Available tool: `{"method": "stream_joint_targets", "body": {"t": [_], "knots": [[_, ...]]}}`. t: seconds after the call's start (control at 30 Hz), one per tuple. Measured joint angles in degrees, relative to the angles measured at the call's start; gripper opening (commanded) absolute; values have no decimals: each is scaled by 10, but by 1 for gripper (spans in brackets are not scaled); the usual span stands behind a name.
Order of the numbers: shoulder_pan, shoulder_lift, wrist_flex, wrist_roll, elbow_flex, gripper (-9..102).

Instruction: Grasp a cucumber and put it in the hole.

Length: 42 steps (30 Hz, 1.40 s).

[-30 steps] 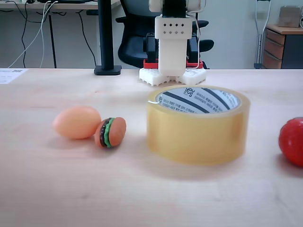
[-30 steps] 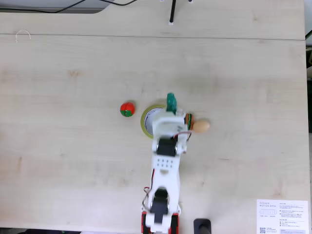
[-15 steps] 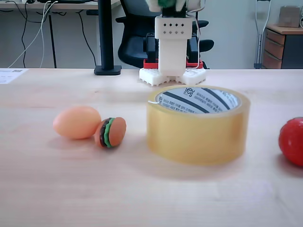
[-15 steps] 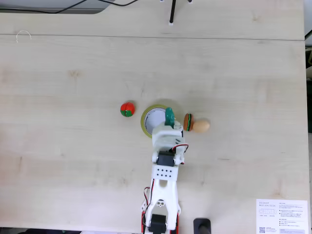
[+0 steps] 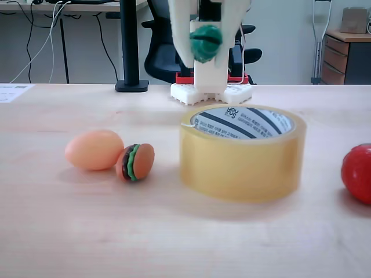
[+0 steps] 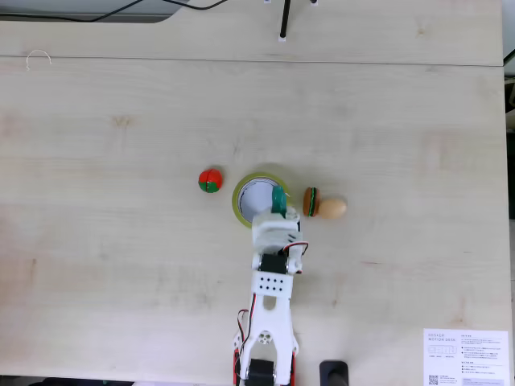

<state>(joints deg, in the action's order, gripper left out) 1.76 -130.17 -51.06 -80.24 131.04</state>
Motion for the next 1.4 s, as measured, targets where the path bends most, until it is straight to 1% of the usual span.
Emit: {"method": "stream_joint_targets", "body": {"t": [0.13,0.43,0.77,0.8,0.83,0.87,0.93,1.03,1.07,1.17,1.23,1.4], "knots": [[-4,25,18,0,0,0],[-68,55,48,0,0,0],[-75,64,68,0,0,4],[-75,64,70,0,0,9],[-74,64,72,0,0,19],[-74,64,73,0,0,25],[-75,64,76,0,0,27],[-75,64,105,0,19,32],[-74,64,110,0,21,36],[-75,63,116,0,22,41],[-75,62,116,0,22,47],[-75,57,116,0,22,49]]}}
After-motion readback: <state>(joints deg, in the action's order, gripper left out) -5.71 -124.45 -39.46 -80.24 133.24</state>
